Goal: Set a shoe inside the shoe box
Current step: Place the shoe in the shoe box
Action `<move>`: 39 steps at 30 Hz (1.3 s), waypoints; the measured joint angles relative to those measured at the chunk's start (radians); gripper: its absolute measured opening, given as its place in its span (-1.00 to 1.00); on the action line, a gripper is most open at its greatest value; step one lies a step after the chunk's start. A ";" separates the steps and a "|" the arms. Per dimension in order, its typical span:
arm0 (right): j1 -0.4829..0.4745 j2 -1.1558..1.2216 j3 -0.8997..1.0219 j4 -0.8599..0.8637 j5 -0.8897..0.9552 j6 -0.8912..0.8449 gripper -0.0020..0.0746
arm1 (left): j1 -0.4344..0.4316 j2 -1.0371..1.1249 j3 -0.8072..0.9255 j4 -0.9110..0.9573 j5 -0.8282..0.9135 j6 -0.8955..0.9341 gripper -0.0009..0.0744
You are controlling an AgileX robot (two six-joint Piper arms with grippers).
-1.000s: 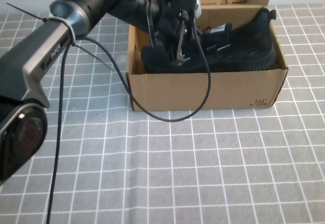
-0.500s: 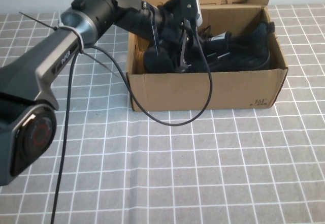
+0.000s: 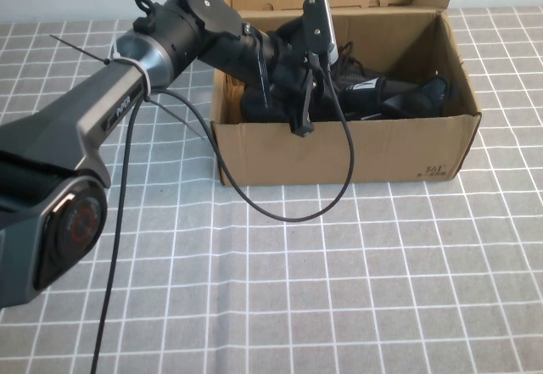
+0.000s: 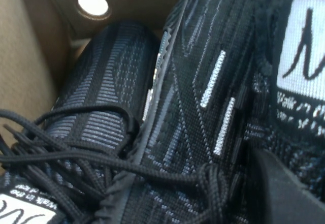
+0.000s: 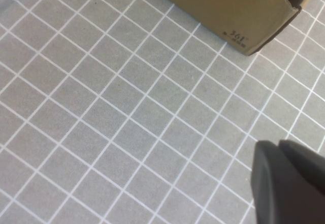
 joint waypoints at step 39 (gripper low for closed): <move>0.000 0.000 0.000 0.032 -0.002 0.000 -0.99 | 0.000 0.020 -0.074 0.035 0.095 -0.234 -0.93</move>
